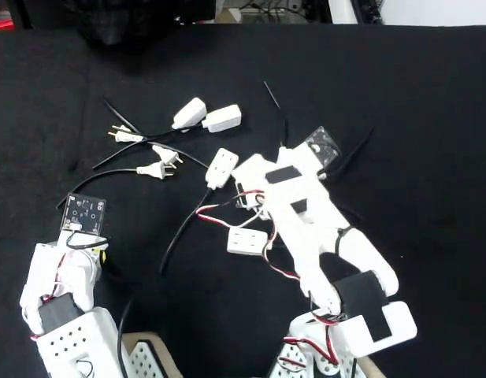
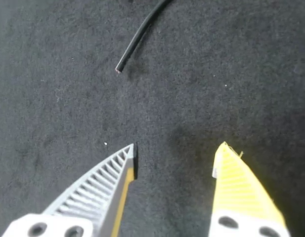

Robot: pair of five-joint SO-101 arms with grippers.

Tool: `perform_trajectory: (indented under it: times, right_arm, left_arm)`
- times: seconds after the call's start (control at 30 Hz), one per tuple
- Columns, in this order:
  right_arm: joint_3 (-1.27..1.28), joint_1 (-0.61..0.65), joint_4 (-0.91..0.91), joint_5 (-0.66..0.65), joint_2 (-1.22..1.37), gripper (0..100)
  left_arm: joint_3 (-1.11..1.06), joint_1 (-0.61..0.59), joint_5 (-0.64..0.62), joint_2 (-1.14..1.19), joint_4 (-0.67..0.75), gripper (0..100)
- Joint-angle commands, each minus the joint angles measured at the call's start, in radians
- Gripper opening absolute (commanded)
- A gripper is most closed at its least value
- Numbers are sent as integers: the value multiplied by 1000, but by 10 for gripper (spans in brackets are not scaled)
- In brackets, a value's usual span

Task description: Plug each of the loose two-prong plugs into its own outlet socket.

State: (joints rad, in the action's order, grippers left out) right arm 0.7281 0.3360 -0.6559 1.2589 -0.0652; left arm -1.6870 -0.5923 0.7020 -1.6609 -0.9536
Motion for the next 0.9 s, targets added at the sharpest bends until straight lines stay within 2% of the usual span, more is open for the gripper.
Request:
perform_trajectory:
  times: [0.0, 0.17, 0.4, 0.6, 0.87]
  right_arm:
    - [4, 14, 48, 43, -35, 227]
    - [41, 14, 46, 43, -35, 79]
    - [54, 8, 46, 32, -21, 122]
    - [-28, 9, 35, 20, 154, 121]
    - [-263, 6, -180, 21, 320, 124]
  left_arm:
    - [-21, 2, -15, -12, -3, 252]
    - [-21, 2, -14, -12, -3, 252]
    - [-21, 1, -17, -12, -3, 252]
    - [-21, 1, -17, -12, -3, 252]
    - [-21, 1, -17, -12, -3, 252]
